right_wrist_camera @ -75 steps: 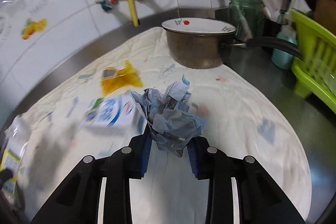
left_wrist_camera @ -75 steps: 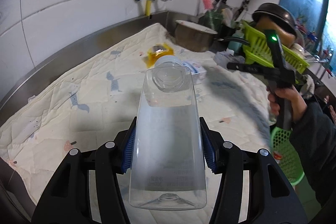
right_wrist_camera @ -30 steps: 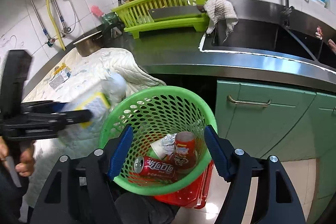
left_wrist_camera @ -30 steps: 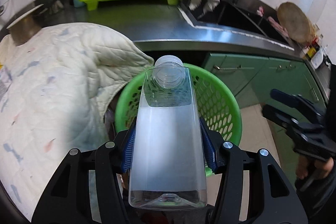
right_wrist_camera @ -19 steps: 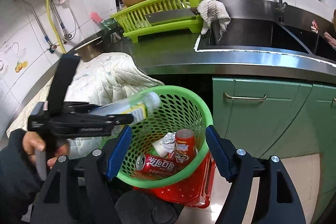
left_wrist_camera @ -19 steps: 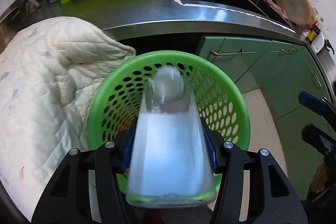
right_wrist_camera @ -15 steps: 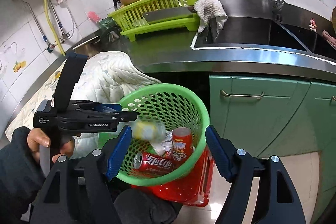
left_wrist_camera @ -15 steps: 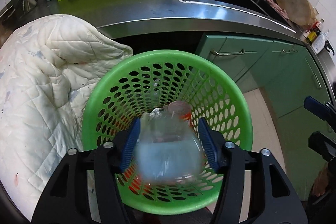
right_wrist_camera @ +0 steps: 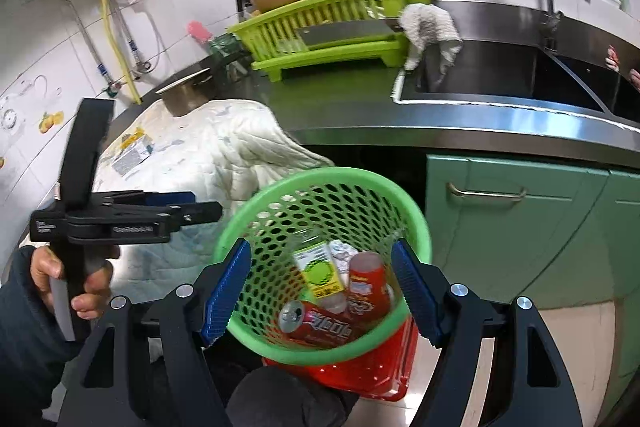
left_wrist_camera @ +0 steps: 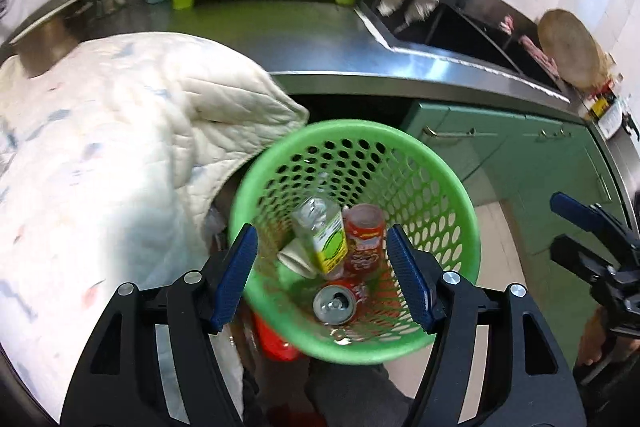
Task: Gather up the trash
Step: 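Open the left tool over the basket to drop the clear bottle, then move both tools back over the mat toward the remaining trash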
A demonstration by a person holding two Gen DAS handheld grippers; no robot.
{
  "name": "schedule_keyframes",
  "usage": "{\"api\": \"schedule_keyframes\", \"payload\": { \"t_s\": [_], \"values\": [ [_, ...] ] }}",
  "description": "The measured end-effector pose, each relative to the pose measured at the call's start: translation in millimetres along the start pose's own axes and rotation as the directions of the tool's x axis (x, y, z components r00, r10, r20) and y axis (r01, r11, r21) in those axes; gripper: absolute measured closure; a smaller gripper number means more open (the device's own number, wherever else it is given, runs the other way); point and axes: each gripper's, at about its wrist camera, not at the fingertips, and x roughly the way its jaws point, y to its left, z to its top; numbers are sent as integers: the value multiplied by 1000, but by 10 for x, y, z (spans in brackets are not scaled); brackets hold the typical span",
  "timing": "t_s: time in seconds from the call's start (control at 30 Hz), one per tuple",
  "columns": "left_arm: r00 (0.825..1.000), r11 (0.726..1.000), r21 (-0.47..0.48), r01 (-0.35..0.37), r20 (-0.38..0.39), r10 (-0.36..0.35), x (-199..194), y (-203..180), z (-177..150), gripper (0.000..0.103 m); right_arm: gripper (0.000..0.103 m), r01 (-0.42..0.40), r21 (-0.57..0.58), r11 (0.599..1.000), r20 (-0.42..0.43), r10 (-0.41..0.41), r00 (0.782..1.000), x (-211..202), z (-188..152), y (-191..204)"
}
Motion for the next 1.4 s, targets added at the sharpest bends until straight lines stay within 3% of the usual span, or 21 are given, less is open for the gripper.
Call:
{"api": "schedule_keyframes", "payload": {
  "t_s": [0.23, 0.53, 0.73, 0.9, 1.2, 1.4],
  "values": [
    [997, 997, -57, -50, 61, 53, -482, 322, -132, 34, 33, -55, -57, 997, -7, 54, 999, 70, 61, 325],
    [979, 977, -156, -144, 118, 163, -1038, 876, -357, 28, 33, -130, -143, 981, -20, 129, 992, 181, 180, 825],
    [958, 947, -240, -214, 138, 252, -1412, 1356, -558, 26, 32, -189, -207, 960, -47, 183, 982, 342, 246, 1257],
    [933, 904, -336, -263, 150, 327, -1749, 1859, -734, 25, 28, -243, -248, 938, -76, 231, 970, 534, 313, 1648],
    [898, 838, -457, -298, 164, 409, -2179, 2579, -959, 22, 21, -329, -360, 873, -130, 303, 944, 966, 457, 2593],
    [895, 814, -504, -289, 161, 416, -2233, 2910, -1077, 22, 19, -368, -393, 842, -176, 324, 929, 1334, 577, 3069]
  ]
}}
